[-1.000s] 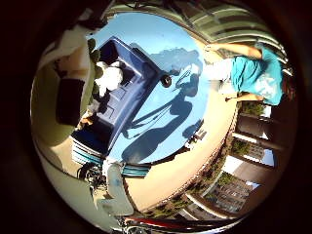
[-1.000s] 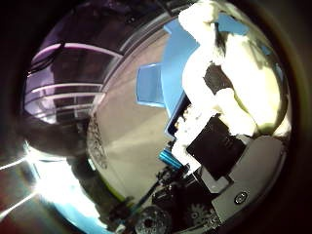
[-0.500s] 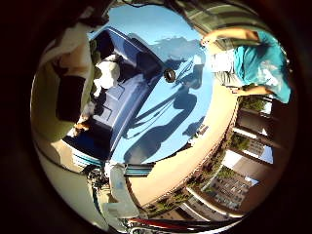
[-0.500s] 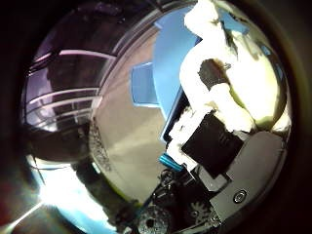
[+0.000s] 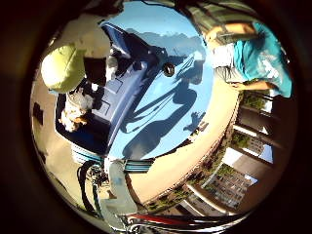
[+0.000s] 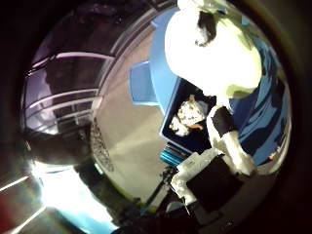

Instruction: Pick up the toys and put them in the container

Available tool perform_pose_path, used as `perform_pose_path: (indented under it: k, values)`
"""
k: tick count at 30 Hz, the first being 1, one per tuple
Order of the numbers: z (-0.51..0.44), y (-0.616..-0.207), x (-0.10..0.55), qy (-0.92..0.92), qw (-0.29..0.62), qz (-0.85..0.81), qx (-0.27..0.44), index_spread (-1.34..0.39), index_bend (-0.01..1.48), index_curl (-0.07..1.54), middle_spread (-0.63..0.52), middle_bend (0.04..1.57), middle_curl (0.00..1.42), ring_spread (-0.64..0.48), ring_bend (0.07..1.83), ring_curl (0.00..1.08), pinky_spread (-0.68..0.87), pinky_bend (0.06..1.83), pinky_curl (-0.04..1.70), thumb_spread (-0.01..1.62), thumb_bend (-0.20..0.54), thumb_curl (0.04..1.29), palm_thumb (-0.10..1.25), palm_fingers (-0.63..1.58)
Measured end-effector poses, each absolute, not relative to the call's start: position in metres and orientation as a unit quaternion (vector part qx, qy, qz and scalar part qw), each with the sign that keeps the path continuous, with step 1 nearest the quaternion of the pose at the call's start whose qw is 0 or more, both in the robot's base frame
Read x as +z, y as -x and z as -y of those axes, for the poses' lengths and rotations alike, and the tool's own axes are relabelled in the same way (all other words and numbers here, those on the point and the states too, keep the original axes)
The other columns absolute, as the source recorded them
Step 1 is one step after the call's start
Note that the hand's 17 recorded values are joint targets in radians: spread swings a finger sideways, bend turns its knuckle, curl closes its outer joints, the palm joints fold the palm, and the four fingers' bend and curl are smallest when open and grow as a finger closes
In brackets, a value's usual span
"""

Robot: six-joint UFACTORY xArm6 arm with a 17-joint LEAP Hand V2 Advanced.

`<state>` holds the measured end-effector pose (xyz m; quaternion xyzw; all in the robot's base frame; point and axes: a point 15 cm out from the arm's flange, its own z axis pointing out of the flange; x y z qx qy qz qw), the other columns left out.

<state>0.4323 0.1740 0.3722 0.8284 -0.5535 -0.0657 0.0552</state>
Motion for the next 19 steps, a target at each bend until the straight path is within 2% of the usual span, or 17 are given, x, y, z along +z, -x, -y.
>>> perform_pose_path:
  k: [6,19]
  values:
    - [-0.165,-0.432,0.382,-0.827,0.048,0.557,-0.062,-0.37,0.16,0.69,0.01,0.23,0.44,0.31,0.6,0.3,0.51,0.89,0.58,1.13,-0.026,0.51,0.81,0.02]
    - [-0.15,-0.429,0.388,-0.826,0.049,0.557,-0.067,-0.35,0.17,0.45,0.04,0.17,0.36,0.33,0.52,0.29,0.55,0.87,0.49,1.12,-0.026,0.48,0.8,0.03]
